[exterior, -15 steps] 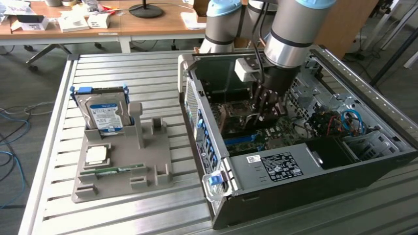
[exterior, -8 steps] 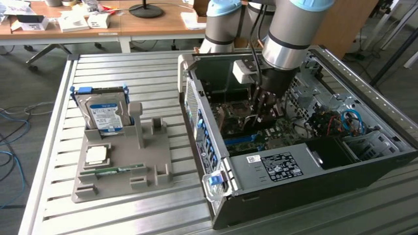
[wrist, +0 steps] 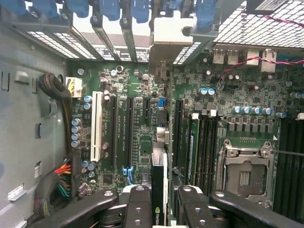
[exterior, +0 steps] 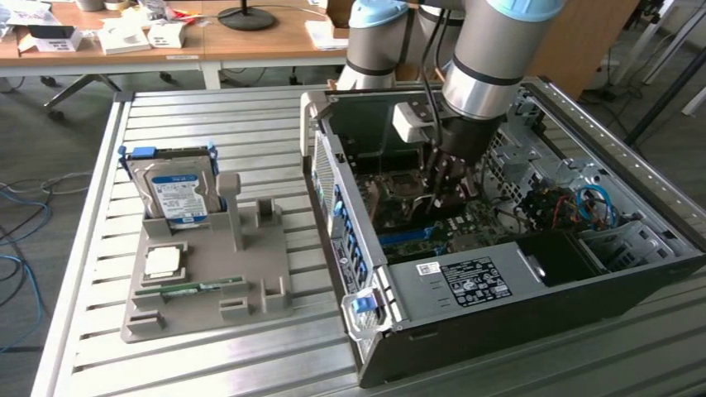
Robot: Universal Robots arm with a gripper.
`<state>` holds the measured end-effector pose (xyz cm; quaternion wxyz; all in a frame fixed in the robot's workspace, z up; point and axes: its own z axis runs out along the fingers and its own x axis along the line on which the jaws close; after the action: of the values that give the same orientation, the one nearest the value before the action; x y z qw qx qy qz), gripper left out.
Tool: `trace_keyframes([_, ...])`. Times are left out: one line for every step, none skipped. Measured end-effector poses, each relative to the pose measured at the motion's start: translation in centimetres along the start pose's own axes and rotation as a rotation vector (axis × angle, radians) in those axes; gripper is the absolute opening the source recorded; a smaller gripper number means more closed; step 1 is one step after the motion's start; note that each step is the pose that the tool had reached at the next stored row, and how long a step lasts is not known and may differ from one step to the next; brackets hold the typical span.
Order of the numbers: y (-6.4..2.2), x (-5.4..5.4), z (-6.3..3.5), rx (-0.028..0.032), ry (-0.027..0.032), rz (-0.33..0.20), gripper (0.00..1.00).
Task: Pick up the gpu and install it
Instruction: 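Insert the gpu into the slot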
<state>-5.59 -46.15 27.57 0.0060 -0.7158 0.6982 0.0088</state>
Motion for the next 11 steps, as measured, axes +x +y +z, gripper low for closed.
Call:
trace_keyframes([0.00,0.00,0.06,-0.0001,0.0001,0.000,0.26])
trace_keyframes([0.00,0.00,0.14,0.0000,0.0001,0.000,0.26])
trace_keyframes([0.00,0.01,0.20,-0.0001,0.0001,0.000,0.26])
trace_keyframes([0.00,0.01,0.23,-0.0001,0.0003,0.000,0.26])
trace_keyframes([0.00,0.01,0.22,-0.0002,0.0004,0.000,0.26])
trace_keyframes([0.00,0.01,0.22,-0.0002,0.0004,0.000,0.26])
trace_keyframes([0.00,0.01,0.23,-0.0002,0.0004,0.000,0.26])
trace_keyframes([0.00,0.01,0.23,-0.0002,0.0003,0.000,0.26])
trace_keyframes([0.01,0.01,0.24,-0.0001,0.0002,0.000,0.26])
trace_keyframes([0.06,0.01,0.25,0.0000,0.0002,0.000,0.26])
trace_keyframes([0.14,0.00,0.26,0.0000,0.0002,0.000,0.26])
